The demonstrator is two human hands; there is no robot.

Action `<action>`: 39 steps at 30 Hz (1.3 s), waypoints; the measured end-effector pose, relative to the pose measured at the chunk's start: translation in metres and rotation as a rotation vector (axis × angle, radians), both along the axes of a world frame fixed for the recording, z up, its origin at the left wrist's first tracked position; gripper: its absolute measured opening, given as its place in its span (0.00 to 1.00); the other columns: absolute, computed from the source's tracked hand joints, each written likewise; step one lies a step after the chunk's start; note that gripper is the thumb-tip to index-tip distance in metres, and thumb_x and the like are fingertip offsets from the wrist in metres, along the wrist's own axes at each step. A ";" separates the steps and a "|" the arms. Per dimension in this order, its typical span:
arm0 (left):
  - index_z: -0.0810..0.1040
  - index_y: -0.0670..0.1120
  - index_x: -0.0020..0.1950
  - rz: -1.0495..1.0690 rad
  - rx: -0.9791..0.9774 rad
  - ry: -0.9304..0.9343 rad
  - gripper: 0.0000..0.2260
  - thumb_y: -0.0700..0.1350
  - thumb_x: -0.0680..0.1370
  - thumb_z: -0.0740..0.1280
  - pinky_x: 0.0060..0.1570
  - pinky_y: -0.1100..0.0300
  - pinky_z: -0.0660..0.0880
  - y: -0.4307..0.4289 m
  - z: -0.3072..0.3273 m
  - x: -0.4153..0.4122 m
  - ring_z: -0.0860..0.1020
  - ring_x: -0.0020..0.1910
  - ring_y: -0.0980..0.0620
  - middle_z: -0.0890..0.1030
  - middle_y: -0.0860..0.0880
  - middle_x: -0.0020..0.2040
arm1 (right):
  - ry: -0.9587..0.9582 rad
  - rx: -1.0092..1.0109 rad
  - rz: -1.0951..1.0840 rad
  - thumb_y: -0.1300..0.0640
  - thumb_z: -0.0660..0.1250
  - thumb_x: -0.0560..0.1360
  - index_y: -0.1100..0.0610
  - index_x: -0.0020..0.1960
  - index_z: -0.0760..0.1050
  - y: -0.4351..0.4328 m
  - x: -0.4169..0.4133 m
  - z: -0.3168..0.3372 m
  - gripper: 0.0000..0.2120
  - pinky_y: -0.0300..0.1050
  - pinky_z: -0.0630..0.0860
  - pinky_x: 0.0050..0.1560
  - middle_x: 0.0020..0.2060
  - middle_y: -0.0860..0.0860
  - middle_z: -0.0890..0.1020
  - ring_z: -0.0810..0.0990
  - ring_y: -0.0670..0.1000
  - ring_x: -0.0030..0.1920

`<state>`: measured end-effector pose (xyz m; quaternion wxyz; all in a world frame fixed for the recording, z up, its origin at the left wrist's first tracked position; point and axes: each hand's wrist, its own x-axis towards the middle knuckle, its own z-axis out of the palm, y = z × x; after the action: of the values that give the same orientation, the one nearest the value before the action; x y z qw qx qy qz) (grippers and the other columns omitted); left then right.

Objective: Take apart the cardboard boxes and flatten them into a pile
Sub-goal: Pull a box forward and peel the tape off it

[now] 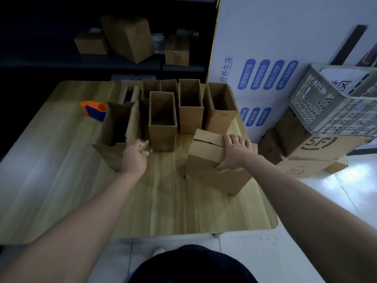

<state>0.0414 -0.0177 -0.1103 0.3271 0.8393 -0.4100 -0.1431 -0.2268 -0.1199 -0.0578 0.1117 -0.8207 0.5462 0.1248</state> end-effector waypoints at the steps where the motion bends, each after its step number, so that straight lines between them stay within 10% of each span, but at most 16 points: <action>1: 0.78 0.42 0.57 -0.042 0.021 -0.016 0.09 0.38 0.77 0.67 0.46 0.60 0.70 0.005 -0.004 0.003 0.76 0.49 0.48 0.78 0.43 0.52 | 0.003 0.003 0.004 0.37 0.75 0.63 0.54 0.78 0.41 0.000 0.003 0.000 0.59 0.62 0.44 0.75 0.76 0.55 0.53 0.48 0.59 0.76; 14: 0.68 0.41 0.68 -0.466 0.410 -0.194 0.18 0.32 0.79 0.54 0.61 0.53 0.70 0.030 -0.077 -0.012 0.73 0.62 0.41 0.70 0.42 0.67 | 0.016 -0.044 0.103 0.38 0.73 0.67 0.51 0.78 0.34 0.021 0.030 -0.009 0.58 0.61 0.38 0.74 0.77 0.54 0.44 0.39 0.59 0.77; 26: 0.60 0.50 0.76 -0.578 0.728 0.038 0.28 0.60 0.78 0.60 0.73 0.52 0.55 0.031 -0.086 -0.002 0.54 0.76 0.45 0.57 0.50 0.76 | 0.051 0.020 0.081 0.35 0.73 0.65 0.50 0.77 0.32 0.022 0.034 -0.004 0.60 0.62 0.37 0.74 0.77 0.53 0.42 0.37 0.59 0.76; 31: 0.81 0.48 0.48 -0.382 0.405 0.161 0.05 0.43 0.74 0.71 0.46 0.60 0.72 0.034 -0.078 0.006 0.78 0.55 0.44 0.78 0.46 0.52 | -0.286 -0.096 0.236 0.41 0.69 0.72 0.53 0.78 0.51 0.043 0.064 0.018 0.43 0.56 0.45 0.76 0.77 0.52 0.52 0.45 0.55 0.77; 34: 0.81 0.46 0.47 -0.327 0.263 0.113 0.04 0.40 0.73 0.70 0.45 0.57 0.73 0.037 -0.072 0.009 0.79 0.48 0.43 0.78 0.42 0.51 | -0.477 -0.129 0.367 0.56 0.64 0.78 0.54 0.69 0.70 0.059 0.094 0.019 0.20 0.42 0.65 0.69 0.68 0.51 0.71 0.68 0.49 0.69; 39: 0.80 0.43 0.52 -0.226 -0.045 0.144 0.09 0.40 0.73 0.72 0.38 0.71 0.64 0.033 -0.030 0.010 0.73 0.42 0.54 0.74 0.51 0.44 | -0.430 0.176 0.254 0.58 0.61 0.79 0.56 0.70 0.69 0.070 0.130 -0.001 0.19 0.41 0.76 0.54 0.63 0.54 0.76 0.78 0.52 0.57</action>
<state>0.0514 0.0157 -0.1405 0.3562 0.7678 -0.4804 -0.2298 -0.0966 -0.0498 -0.0585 0.2794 -0.8775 0.3898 0.0078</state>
